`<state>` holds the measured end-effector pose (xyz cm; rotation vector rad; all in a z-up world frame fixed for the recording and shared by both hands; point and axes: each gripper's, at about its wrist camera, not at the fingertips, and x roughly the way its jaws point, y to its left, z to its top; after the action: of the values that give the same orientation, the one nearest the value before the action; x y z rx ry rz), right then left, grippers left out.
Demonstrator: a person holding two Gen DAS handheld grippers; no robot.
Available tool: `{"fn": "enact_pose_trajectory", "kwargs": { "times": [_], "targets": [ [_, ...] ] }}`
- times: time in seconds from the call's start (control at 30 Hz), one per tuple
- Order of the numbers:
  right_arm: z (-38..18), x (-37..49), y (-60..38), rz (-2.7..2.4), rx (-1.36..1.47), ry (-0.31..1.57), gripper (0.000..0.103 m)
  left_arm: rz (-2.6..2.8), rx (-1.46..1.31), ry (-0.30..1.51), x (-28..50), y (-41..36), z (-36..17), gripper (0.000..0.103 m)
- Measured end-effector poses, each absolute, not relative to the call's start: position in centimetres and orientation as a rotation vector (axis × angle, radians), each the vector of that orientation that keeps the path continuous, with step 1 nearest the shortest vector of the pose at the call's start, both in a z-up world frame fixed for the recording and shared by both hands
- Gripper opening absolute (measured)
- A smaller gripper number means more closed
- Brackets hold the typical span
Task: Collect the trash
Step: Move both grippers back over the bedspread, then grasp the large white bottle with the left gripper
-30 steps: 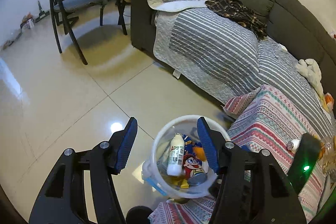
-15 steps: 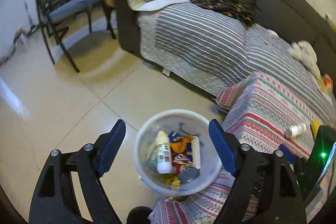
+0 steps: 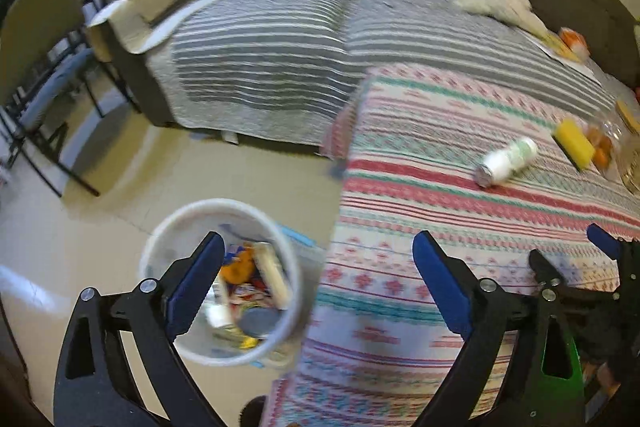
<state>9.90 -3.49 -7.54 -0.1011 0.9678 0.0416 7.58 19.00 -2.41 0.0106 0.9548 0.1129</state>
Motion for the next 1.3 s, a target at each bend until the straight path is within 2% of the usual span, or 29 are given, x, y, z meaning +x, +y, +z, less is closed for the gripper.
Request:
{"fn": "enact_pose_trajectory", "kwargs": {
  "times": [0.23,0.5,0.53,0.6,0.7,0.73,0.8,0.93,1.13,1.3],
  "targets": [
    [-7.8,10.5,-14.0,-0.099,0.02,1.01,0.095,-0.051,0.023,1.06,11.0,12.4,-5.7,0.091],
    [-8.2,10.9,-20.9,-0.158,-0.006,1.022,0.095,-0.153,0.305,1.069,18.0,2.0,-6.6,0.09],
    [-8.5,10.9,-21.2,-0.156,-0.021,1.024,0.095,-0.158,0.34,1.08,18.6,1.0,-6.9,0.088],
    [-9.0,10.9,-21.9,-0.156,-0.064,1.019,0.095,-0.182,0.418,1.105,19.9,-0.8,-7.9,0.074],
    [-9.2,11.1,-22.0,-0.119,-0.109,0.993,0.095,-0.208,0.544,1.151,21.6,-3.1,-10.2,0.07],
    [-9.2,11.2,-21.8,-0.105,-0.121,0.983,0.095,-0.204,0.565,1.154,21.9,-3.2,-10.6,0.067],
    [-8.9,11.8,-21.0,-0.061,-0.15,0.96,0.095,-0.205,0.565,1.177,22.4,-3.0,-11.4,0.051],
    [-8.6,13.3,-18.9,0.054,-0.217,0.937,0.095,-0.265,0.411,1.18,22.4,-0.1,-10.8,0.039],
    [-7.9,18.9,-14.2,0.199,-0.363,0.926,0.094,-0.243,0.183,1.098,20.3,8.0,-7.6,0.039],
    [-8.1,24.7,-11.4,0.258,-0.401,0.973,0.087,-0.204,0.104,1.058,18.7,11.8,-7.4,0.039]
  ]
}}
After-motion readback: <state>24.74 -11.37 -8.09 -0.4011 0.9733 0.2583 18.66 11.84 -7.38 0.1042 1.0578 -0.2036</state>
